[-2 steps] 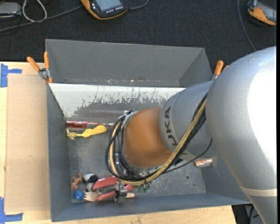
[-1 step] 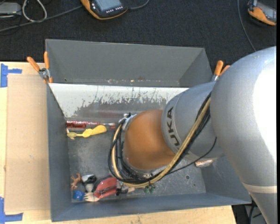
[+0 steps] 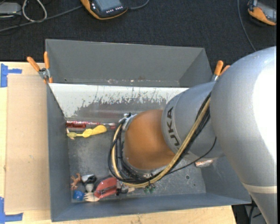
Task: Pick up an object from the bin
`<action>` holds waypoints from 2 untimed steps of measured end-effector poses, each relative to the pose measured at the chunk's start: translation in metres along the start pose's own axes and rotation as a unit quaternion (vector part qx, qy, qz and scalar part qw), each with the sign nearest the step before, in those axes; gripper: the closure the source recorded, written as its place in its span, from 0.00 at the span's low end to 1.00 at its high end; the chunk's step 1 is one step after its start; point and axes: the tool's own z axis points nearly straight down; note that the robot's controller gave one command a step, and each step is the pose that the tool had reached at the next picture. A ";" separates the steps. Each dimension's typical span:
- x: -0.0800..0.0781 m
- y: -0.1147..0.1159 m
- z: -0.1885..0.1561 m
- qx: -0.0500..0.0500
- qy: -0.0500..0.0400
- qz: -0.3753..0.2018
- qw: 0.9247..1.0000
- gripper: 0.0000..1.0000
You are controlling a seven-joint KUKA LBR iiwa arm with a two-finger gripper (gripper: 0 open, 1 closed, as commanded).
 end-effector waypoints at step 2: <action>-0.014 -0.040 -0.028 0.000 0.001 -0.087 0.996 1.00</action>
Offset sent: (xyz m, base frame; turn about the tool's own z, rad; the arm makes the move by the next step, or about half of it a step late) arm 0.0313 -0.0524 0.0071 -0.2019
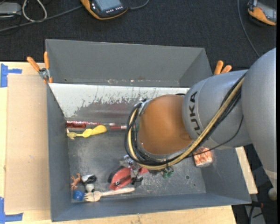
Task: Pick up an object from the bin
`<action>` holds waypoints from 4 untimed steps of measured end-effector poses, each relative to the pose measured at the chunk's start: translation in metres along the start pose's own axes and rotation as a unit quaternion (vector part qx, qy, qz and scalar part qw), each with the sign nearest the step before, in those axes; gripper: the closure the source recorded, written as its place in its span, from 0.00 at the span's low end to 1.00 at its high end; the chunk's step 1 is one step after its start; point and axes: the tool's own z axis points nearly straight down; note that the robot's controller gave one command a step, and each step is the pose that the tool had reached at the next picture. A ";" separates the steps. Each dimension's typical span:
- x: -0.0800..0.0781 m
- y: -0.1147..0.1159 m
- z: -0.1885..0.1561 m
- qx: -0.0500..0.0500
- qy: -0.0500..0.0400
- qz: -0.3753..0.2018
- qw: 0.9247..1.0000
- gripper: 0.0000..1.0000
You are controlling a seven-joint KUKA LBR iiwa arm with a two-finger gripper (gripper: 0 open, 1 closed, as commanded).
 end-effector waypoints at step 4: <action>0.014 -0.007 -0.065 -0.004 0.010 -0.159 0.987 1.00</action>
Offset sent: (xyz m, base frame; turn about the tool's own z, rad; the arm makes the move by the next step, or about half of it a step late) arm 0.0116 -0.0037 0.1022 -0.0306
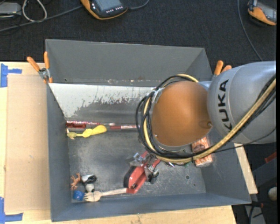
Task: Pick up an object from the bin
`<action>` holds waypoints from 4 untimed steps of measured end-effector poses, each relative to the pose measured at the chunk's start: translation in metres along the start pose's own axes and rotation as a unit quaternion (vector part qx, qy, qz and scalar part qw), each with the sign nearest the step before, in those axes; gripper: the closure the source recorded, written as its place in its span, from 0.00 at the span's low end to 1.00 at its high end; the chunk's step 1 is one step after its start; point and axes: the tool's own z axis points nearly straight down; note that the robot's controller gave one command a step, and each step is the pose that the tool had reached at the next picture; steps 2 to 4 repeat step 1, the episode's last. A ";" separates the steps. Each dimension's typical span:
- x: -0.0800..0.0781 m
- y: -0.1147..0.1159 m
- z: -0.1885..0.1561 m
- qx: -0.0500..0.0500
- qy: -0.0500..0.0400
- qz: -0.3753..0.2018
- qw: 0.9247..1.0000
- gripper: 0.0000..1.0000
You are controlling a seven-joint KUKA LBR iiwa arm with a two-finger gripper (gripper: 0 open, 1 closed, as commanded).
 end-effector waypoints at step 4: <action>0.010 0.010 -0.076 -0.002 0.003 -0.012 1.000 1.00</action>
Offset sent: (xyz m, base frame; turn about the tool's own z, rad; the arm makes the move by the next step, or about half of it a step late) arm 0.0054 -0.0027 0.2159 0.0612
